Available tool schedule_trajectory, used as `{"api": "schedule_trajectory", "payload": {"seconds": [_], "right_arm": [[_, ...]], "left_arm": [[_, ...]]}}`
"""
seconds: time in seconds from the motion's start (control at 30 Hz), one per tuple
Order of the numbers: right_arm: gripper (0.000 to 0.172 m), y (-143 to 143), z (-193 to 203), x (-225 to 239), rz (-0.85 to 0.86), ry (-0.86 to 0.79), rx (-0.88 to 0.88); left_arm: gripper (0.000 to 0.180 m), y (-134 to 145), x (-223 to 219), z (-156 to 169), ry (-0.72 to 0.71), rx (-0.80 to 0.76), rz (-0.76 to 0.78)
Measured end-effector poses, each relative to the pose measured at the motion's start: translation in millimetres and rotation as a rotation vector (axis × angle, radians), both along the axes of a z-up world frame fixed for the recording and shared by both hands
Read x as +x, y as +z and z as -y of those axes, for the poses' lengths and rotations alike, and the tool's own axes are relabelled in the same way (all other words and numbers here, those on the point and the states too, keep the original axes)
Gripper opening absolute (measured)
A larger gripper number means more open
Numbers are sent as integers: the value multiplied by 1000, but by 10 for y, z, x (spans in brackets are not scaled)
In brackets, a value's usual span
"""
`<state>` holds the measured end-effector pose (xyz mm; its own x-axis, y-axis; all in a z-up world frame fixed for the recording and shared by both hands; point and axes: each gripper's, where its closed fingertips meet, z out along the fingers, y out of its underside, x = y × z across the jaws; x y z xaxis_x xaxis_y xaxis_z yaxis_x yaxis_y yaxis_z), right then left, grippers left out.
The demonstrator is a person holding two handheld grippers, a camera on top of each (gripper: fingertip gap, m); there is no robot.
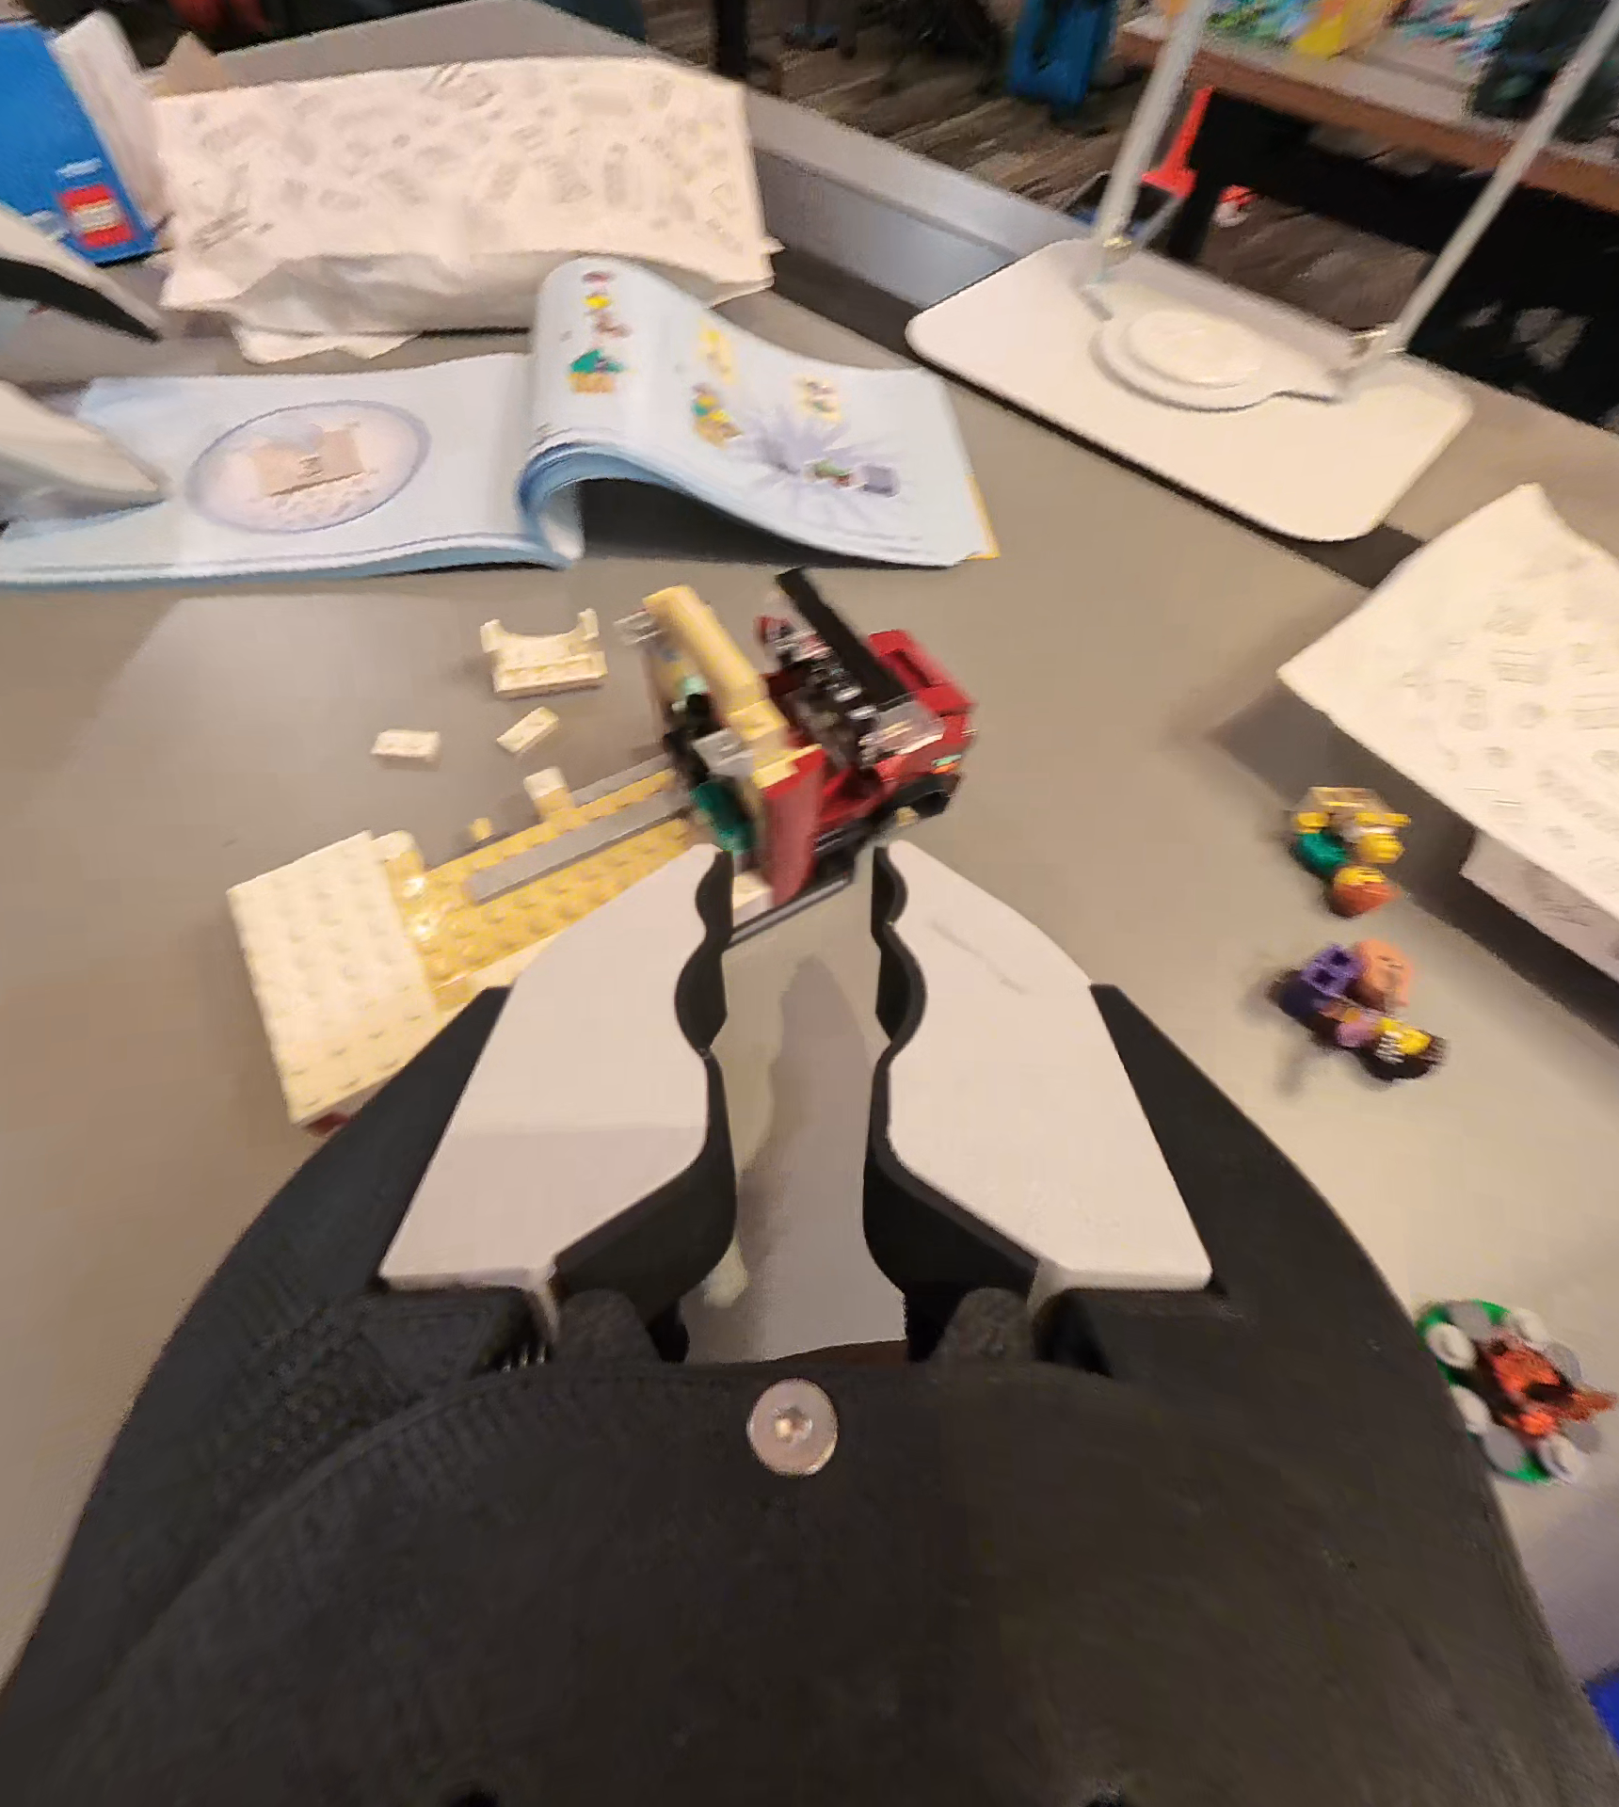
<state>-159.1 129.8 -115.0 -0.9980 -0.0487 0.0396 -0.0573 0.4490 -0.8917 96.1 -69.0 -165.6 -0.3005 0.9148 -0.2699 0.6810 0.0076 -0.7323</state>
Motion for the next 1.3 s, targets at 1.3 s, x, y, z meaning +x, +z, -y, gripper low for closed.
{"api": "schedule_trajectory", "payload": {"seconds": [1.3], "right_arm": [[12, -628, 496, -1423, -40, -398, 463]], "left_arm": [[65, 181, -37, -38, -6, -2, -108]]}}
